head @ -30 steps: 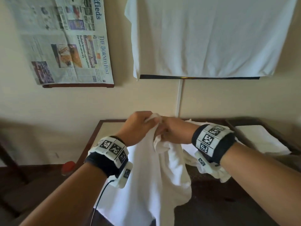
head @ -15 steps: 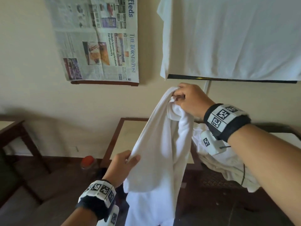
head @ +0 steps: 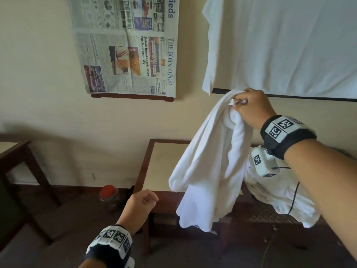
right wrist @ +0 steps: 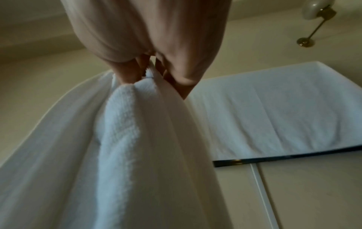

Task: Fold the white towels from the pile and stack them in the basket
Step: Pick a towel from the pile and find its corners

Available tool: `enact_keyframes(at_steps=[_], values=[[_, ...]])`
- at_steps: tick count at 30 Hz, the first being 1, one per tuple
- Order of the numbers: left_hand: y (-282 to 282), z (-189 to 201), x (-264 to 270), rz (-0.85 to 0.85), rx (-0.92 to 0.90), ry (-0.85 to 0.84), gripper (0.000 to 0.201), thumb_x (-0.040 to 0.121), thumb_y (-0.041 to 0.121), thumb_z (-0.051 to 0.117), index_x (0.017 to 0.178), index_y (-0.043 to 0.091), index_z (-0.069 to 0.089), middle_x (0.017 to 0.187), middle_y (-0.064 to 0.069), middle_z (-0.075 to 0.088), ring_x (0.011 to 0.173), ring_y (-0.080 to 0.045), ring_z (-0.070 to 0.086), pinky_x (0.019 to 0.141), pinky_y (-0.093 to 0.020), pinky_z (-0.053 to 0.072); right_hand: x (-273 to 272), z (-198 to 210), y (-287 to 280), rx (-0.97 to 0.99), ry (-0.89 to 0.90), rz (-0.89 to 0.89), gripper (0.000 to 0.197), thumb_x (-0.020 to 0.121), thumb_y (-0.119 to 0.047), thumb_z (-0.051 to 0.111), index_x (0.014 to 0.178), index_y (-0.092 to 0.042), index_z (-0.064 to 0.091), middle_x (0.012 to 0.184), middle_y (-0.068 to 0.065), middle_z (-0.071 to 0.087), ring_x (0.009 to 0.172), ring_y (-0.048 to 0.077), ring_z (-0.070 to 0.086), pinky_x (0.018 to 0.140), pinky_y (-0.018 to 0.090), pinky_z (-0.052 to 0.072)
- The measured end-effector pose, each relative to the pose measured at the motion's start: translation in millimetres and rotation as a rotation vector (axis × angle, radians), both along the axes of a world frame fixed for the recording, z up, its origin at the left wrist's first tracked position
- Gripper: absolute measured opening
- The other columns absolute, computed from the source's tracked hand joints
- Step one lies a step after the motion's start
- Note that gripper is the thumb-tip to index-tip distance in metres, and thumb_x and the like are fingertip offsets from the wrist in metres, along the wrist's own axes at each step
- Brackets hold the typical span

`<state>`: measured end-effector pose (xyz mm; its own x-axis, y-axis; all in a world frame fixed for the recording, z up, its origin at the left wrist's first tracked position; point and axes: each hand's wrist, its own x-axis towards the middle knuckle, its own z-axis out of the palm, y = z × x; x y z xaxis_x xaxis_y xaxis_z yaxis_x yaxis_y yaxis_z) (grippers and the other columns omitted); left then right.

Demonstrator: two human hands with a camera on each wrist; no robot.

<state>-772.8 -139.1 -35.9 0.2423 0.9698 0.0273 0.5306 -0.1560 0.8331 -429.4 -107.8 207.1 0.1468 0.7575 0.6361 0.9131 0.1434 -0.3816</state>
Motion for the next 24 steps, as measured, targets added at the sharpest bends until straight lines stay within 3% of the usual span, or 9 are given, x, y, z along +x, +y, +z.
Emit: enact_keyframes(at_steps=[3,6,9,11,14,18,20,22,24], values=[[10.9,34.4,23.7,-0.033,0.125,-0.101,0.019,0.096,0.01,0.061,0.089,0.025,0.07,0.085,0.007,0.071,0.077,0.0,0.063,0.07,-0.017,0.047,-16.3,4.5,2.2,0.009,-0.049,0.081,0.013,0.087,-0.001,0.061,0.081,0.005,0.07,0.084,0.01,0.052,0.076,0.023,0.051,0.064,0.009,0.033],[31.0,77.4,60.5,-0.018,0.241,-0.218,0.005,0.098,0.026,0.063,0.099,0.026,0.068,0.095,0.011,0.07,0.078,-0.002,0.063,0.068,-0.016,0.049,-32.0,10.2,5.9,0.034,-0.089,0.136,0.014,0.084,0.004,0.056,0.079,0.005,0.07,0.086,0.016,0.055,0.076,0.026,0.053,0.066,0.017,0.036],[42.5,102.3,92.0,-0.034,0.304,-0.152,0.033,0.089,0.055,0.062,0.109,0.028,0.064,0.102,0.011,0.065,0.081,-0.012,0.063,0.075,-0.032,0.051,-43.0,14.4,7.6,0.027,-0.107,0.129,0.02,0.082,0.005,0.052,0.082,0.003,0.072,0.089,0.018,0.06,0.079,0.026,0.054,0.07,0.024,0.04],[41.0,111.0,106.0,0.013,0.348,-0.154,0.048,0.085,0.066,0.062,0.113,0.026,0.061,0.106,0.011,0.061,0.085,-0.015,0.061,0.077,-0.034,0.051,-49.7,15.1,8.6,0.017,-0.125,0.121,0.021,0.081,0.004,0.051,0.082,0.003,0.072,0.09,0.018,0.061,0.08,0.027,0.055,0.073,0.026,0.042],[35.6,117.6,116.4,0.139,0.462,-0.232,0.038,0.089,0.05,0.069,0.114,0.023,0.059,0.106,0.008,0.06,0.09,-0.014,0.059,0.075,-0.031,0.046,-56.9,14.4,8.9,-0.002,-0.158,0.111,0.02,0.08,0.002,0.051,0.082,0.002,0.072,0.091,0.018,0.062,0.084,0.031,0.058,0.078,0.036,0.044],[46.6,118.9,100.9,0.257,0.57,-0.262,0.011,0.09,0.019,0.064,0.1,0.016,0.068,0.083,0.001,0.067,0.079,-0.028,0.063,0.067,-0.033,0.046,-56.0,10.2,9.0,-0.013,-0.147,0.121,0.02,0.079,0.0,0.051,0.074,0.001,0.07,0.086,0.017,0.06,0.078,0.029,0.056,0.07,0.032,0.043],[52.6,122.3,86.2,0.279,0.553,-0.164,0.008,0.087,0.015,0.06,0.094,0.015,0.066,0.073,0.001,0.059,0.074,-0.031,0.055,0.064,-0.032,0.04,-57.6,7.5,10.1,-0.015,-0.144,0.141,0.02,0.078,0.002,0.051,0.065,-0.003,0.065,0.079,0.013,0.055,0.073,0.029,0.052,0.067,0.032,0.042],[59.1,122.2,73.2,0.268,0.521,0.026,0.008,0.085,0.015,0.057,0.092,0.016,0.056,0.078,0.003,0.051,0.075,-0.03,0.047,0.064,-0.034,0.037,-64.1,5.9,12.6,-0.012,-0.161,0.153,0.022,0.077,0.006,0.051,0.062,-0.006,0.063,0.075,0.009,0.05,0.07,0.027,0.049,0.064,0.032,0.041],[66.0,114.4,60.5,0.229,0.445,0.199,0.016,0.083,0.013,0.055,0.092,0.021,0.044,0.086,0.005,0.047,0.077,-0.03,0.047,0.065,-0.035,0.038,-70.6,7.8,15.6,0.023,-0.188,0.155,0.018,0.076,0.003,0.051,0.069,0.001,0.067,0.077,0.013,0.055,0.071,0.03,0.053,0.065,0.037,0.046]])
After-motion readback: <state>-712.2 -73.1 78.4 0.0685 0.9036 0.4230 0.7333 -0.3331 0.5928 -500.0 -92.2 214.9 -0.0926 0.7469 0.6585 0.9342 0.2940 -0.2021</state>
